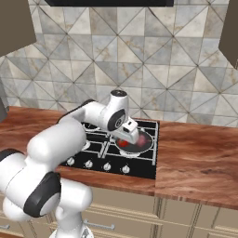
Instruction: Place the pan on the front right burner on the stove. Then place the tomato and the onion in the pan and turn on the front right burner.
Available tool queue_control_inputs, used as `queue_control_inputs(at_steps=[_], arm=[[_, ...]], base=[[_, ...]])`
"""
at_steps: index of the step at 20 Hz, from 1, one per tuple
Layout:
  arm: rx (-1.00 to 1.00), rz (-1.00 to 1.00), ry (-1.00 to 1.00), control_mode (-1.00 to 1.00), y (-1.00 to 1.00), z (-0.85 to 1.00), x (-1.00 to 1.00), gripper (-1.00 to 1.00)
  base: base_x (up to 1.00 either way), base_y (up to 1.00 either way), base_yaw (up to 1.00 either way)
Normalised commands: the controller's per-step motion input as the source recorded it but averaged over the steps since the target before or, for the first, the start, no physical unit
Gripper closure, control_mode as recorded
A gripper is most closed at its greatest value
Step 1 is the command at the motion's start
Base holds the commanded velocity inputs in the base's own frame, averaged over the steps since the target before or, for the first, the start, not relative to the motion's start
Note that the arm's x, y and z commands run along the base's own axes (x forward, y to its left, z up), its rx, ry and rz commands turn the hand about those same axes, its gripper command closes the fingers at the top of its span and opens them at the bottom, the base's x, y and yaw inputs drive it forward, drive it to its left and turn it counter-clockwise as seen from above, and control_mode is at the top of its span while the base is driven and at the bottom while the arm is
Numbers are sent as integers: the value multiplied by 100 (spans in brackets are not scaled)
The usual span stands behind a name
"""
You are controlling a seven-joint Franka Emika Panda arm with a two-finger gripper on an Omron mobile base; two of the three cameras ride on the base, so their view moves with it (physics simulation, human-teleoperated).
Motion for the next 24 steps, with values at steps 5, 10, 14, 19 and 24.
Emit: queue_control_inputs(at_steps=[5,10,14,19,24], arm=[[0,19,8,-100,0,-29,-16,100],[0,13,6,-100,0,-47,-1,100],[0,11,7,-100,0,-46,-8,100],[-1,7,4,-100,0,-51,-26,100],[0,9,1,-100,0,-38,-22,100]], base=[[0,0,0],[0,0,0],[0,0,0],[0,0,0],[0,0,0]])
